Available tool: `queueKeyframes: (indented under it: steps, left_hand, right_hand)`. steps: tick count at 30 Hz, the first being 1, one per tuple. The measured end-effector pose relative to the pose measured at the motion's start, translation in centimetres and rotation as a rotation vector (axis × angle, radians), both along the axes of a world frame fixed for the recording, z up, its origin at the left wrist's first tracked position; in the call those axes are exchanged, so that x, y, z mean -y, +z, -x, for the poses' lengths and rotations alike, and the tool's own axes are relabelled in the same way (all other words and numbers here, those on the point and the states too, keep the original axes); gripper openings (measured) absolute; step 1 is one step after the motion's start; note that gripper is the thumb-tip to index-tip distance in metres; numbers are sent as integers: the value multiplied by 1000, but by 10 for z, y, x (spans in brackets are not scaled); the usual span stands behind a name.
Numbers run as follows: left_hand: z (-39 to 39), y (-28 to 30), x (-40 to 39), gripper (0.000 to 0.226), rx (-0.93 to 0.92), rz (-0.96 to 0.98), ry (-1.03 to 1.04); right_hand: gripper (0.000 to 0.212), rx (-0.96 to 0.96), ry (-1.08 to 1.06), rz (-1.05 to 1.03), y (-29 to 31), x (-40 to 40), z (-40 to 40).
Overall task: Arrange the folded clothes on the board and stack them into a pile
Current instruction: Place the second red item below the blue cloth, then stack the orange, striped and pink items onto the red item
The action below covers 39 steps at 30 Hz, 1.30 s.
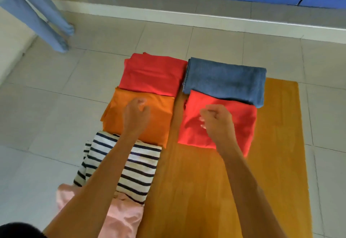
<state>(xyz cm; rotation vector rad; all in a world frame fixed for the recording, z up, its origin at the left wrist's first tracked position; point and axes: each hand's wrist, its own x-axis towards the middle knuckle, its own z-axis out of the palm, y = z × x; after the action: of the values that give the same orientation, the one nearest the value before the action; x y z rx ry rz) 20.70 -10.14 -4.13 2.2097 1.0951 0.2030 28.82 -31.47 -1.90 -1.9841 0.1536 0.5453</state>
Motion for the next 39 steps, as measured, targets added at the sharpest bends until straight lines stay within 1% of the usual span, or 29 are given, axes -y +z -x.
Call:
queueKeyframes:
  steps: [2,4,6,8,10,11,12,14,16,20,23,25,27,28,30,32,33,34,36,39]
  left_hand:
    - [7,-3,-37,40,-8,-61,151]
    - [12,-10,-70,48,-84,-89,245]
    - [16,-22,-93,62,-230,-24,254]
    - [17,-35,-104,77,-363,42,187]
    - [20,-45,-110,84,-408,12,136]
    - [21,-47,-114,85,-396,-3,144]
    - [21,-49,-118,85,-370,12,159]
    - [21,-52,-123,81,-324,93,158]
    - [20,-55,-124,79,-314,144,132]
    - [24,-57,-128,72,-227,196,116]
    - [31,-59,-131,63,-169,184,67]
    - [32,-57,-129,57,-127,220,44]
    - [32,-52,-130,55,-48,297,59]
    - [32,-49,-132,56,6,364,60]
    - [33,-42,-140,59,138,601,45]
    - [33,-38,-146,54,247,913,57]
    - [32,-36,-148,51,280,1030,44]
    - [30,-31,-149,48,299,1091,16]
    - [21,-17,-151,47,333,1081,-7]
    - [-6,3,-166,50,384,962,43]
  right_hand:
    - [44,-68,237,-8,-6,-37,12]
    - [52,-118,343,51,-13,-67,19]
    - [51,-126,336,131,-24,-88,21]
    - [53,-147,267,168,-35,-103,20]
    - [63,-221,186,138,-42,-117,20]
    - [66,-269,145,86,-45,-122,20]
    - [65,-308,107,36,-49,-127,20]
    - [52,-380,98,-18,-50,-135,19]
    - [40,-406,134,-19,-51,-140,20]
    - [35,-284,167,20,-42,-146,21]
    - [40,-210,234,-24,-27,-148,22]
    - [30,-189,289,-76,-16,-152,23]
    - [12,-202,322,-156,-3,-156,21]
    - [7,-212,340,-201,4,-157,19]
    - [16,-242,370,-275,20,-159,10]
    - [25,-272,392,-326,39,-162,0]
    - [28,-278,402,-344,47,-164,-5]
    - [30,-276,405,-354,54,-166,-9]
    - [30,-246,407,-359,65,-168,-22]
    - [17,-190,369,-362,71,-167,-50]
